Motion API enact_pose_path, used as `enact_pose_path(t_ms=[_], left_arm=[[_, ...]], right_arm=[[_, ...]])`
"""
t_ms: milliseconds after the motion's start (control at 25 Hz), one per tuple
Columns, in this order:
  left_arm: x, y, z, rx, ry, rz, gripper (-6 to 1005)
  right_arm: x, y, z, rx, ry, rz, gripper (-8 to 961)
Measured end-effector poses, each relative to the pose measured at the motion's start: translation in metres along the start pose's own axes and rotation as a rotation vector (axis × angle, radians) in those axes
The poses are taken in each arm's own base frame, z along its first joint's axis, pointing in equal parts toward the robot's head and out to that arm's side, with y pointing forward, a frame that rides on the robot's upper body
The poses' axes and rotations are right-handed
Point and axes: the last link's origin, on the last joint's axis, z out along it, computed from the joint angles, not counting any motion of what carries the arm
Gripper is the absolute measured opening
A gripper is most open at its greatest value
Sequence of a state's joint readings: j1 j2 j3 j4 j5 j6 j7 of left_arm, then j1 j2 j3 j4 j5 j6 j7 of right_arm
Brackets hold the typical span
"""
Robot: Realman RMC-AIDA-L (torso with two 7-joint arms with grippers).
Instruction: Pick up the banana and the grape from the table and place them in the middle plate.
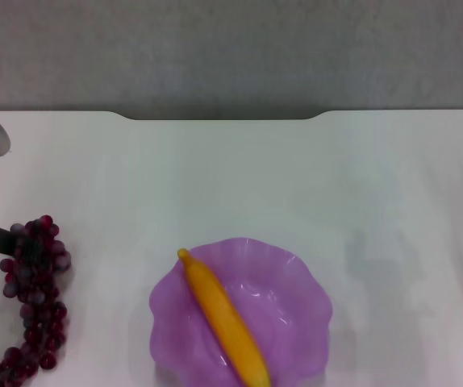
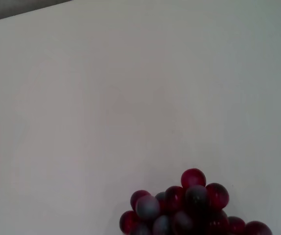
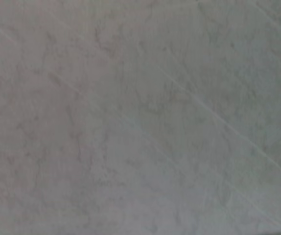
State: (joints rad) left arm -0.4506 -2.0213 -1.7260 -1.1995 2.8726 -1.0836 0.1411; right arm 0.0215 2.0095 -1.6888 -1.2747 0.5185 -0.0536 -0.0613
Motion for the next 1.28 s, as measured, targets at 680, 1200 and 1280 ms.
enact_pose_path(t_ms=[680,1200,1280], left_arm=[[0.002,0.004,-0.002,-0.004,0.015,0.033,130],[0.021,0.005,-0.060,0.009,0.162,0.071,121],[0.024,0.004,-0.073,0.017,0.198,0.076,118]], right_arm=[[0.001,0.000,0.000,-0.001,0.002,0.000,651],[0.002,0.003,0.002,-0.009,0.010,-0.004,651],[0.002,0.003,0.003,-0.009,0.011,-0.005,651]])
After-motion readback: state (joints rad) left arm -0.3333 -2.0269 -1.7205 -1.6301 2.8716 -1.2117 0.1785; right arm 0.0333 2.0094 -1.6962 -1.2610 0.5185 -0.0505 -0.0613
